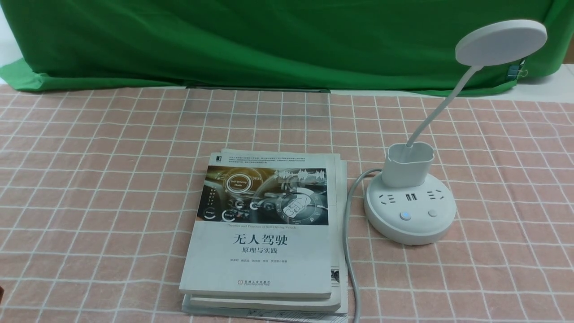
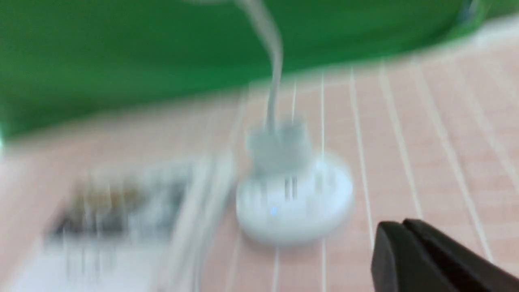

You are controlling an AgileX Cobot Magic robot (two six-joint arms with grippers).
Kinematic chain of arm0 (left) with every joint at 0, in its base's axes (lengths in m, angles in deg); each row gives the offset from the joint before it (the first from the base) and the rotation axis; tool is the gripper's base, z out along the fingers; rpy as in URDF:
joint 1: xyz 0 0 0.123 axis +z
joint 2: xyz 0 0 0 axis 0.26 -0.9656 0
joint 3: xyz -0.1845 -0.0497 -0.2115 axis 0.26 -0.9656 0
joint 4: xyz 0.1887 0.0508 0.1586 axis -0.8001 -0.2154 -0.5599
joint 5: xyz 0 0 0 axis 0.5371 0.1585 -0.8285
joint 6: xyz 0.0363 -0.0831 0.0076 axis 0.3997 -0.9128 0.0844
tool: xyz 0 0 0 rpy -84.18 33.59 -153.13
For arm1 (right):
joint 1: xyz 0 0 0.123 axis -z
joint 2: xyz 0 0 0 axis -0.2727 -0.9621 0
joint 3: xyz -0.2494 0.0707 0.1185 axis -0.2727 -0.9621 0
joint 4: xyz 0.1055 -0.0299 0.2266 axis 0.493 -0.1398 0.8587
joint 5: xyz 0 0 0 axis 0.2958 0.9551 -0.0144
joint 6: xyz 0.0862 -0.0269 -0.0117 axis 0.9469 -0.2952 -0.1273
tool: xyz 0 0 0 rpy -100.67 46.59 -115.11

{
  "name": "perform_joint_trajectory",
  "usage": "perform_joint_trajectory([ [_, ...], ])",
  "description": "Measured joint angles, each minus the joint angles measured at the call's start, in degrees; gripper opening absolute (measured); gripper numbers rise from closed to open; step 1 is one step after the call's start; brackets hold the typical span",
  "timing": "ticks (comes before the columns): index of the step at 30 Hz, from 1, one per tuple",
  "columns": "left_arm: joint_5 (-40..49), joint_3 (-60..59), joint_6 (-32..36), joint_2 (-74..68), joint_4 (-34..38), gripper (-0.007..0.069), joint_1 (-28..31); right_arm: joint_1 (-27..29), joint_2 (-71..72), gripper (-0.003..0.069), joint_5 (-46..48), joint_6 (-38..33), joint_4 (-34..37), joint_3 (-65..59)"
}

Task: Turn on the table lamp on the pink coffee tablecloth with your hand.
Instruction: 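Press the button on the base of the white desk lamp with the right gripper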

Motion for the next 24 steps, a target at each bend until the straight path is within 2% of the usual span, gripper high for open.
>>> perform_joint_trajectory([
  [2,0.00,0.00,0.00,0.00,0.00,0.0019,0.00,0.00,-8.55,0.0038,9.49,-3.11,-0.27,6.98],
  [3,0.00,0.00,0.00,0.00,0.00,0.0019,0.00,0.00,-9.42,0.0039,10.32,-3.38,-0.34,6.98],
  [4,0.00,0.00,0.00,0.00,0.00,0.0019,0.00,0.00,-16.74,0.0043,16.30,-5.35,-0.46,11.34],
  [7,0.00,0.00,0.00,0.00,0.00,0.0019,0.00,0.00,-26.71,0.0046,20.06,-8.27,-0.81,15.99],
  [15,0.00,0.00,0.06,0.00,0.00,0.0019,0.00,-0.40,-48.23,0.0046,19.94,-11.37,-1.16,25.23],
  [24,0.00,0.00,0.06,0.00,0.00,0.0019,0.00,-7.06,-66.81,0.0046,13.87,-14.09,-1.85,36.62],
])
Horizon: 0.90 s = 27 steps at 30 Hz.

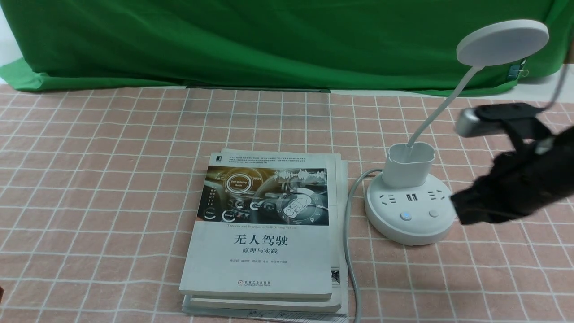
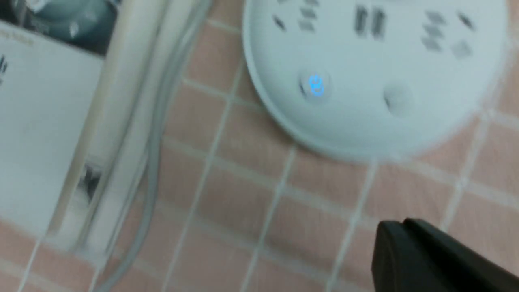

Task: Turn on the table lamp on the pink coffee tablecloth with your hand.
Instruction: 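Press the button on the base of the white desk lamp with the right gripper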

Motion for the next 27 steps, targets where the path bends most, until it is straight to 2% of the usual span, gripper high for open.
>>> perform_joint_trajectory([
  [11,0.00,0.00,0.00,0.00,0.00,0.0019,0.00,-0.27,-12.79,0.0031,-3.90,-1.15,-0.67,7.40],
  [27,0.00,0.00,-0.14,0.00,0.00,0.0019,0.00,-0.32,-16.91,0.0031,-4.02,-1.01,-1.70,8.42],
])
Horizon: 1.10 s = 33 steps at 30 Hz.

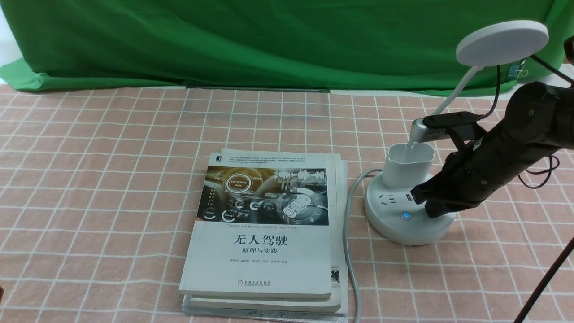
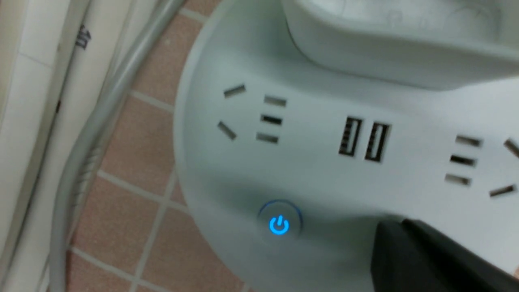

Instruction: Turn on the table lamp on the pink coffee tablecloth with your hand.

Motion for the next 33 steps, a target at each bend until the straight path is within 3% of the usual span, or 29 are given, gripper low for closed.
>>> perform_joint_trajectory([
  [12,0.00,0.00,0.05,0.00,0.00,0.0019,0.00,0.00,4.75,0.0031,0.91,0.74,-0.42,-0.56],
  [20,0.00,0.00,0.05,0.00,0.00,0.0019,0.00,0.00,19.34,0.0031,5.28,1.73,-0.42,-7.79],
  [27,0.00,0.00,0.05,0.00,0.00,0.0019,0.00,0.00,37.50,0.0032,5.70,5.12,-0.42,-21.26],
  [33,0.00,0.00,0.12,0.00,0.00,0.0019,0.00,0.00,48.50,0.0038,7.09,9.37,-0.44,-24.73],
])
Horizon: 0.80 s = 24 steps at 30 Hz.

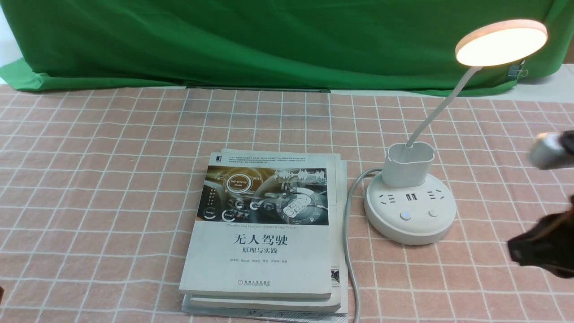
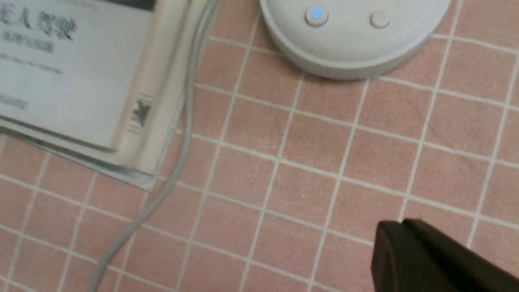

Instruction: Turn on the table lamp on the pink coffee tablecloth with your hand.

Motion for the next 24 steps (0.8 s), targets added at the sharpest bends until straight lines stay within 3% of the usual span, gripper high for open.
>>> perform_joint_trajectory([
  [11,0.00,0.00,0.00,0.00,0.00,0.0019,0.00,-0.85,10.65,0.0069,-7.06,0.96,-0.30,0.00],
  [16,0.00,0.00,0.00,0.00,-0.17,0.0019,0.00,-0.14,16.92,0.0048,-10.82,-0.62,-0.64,-2.03],
  [24,0.00,0.00,0.00,0.00,-0.24,0.0019,0.00,8.83,38.56,0.0027,-29.28,-6.60,-1.36,-25.24],
])
